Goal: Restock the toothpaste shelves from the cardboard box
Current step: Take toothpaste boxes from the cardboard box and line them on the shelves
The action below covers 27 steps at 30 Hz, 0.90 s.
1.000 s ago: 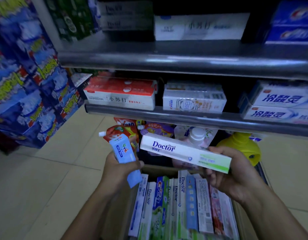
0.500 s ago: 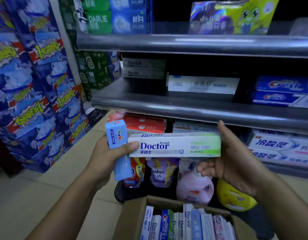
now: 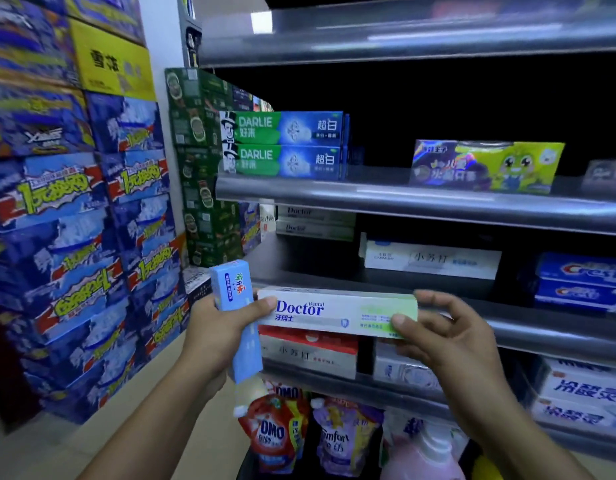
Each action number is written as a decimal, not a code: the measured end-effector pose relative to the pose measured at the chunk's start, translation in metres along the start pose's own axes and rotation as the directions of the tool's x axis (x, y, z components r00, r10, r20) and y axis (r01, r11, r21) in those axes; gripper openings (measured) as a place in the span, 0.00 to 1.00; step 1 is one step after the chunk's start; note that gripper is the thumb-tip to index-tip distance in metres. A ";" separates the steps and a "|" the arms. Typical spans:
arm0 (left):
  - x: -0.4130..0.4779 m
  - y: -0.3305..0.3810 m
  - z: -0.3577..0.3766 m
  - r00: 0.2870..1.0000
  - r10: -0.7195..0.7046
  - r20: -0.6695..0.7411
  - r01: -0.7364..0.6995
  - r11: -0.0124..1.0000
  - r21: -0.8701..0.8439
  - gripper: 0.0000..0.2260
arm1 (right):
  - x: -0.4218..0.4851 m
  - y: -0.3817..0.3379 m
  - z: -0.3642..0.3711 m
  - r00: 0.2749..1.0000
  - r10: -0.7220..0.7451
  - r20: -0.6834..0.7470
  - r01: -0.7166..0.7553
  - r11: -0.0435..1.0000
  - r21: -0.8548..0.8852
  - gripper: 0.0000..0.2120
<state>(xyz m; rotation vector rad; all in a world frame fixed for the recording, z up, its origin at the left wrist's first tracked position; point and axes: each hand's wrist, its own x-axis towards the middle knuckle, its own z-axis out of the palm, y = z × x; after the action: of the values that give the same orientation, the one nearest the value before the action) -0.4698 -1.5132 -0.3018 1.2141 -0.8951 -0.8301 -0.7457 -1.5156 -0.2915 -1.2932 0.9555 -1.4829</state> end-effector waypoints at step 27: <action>0.061 0.054 -0.028 0.987 -0.149 -0.060 0.155 0.981 0.113 0.09 | 0.057 -0.006 0.071 0.918 -0.327 0.225 0.364 0.468 -0.805 0.21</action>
<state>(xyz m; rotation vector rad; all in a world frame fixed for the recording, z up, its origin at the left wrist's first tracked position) -0.4160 -1.5477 -0.2443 1.4145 -0.8266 -0.8731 -0.6781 -1.5674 -0.2594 -2.3370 1.5515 -1.2761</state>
